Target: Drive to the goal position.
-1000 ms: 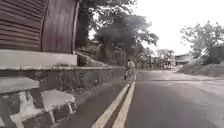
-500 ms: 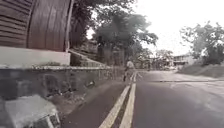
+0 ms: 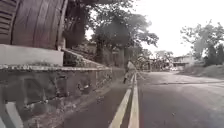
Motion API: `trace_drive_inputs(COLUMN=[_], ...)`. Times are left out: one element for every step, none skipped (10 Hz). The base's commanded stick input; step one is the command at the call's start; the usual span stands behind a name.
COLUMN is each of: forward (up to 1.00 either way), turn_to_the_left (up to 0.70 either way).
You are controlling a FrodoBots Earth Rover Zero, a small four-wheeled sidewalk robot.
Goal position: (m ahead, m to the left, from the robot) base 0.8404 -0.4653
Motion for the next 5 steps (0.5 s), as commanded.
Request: trace_drive_inputs(forward=[0.70, 0.70, 0.70, 0.70, 0.70], turn_to_the_left=[0.14, 0.14, 0.14, 0.14, 0.14])
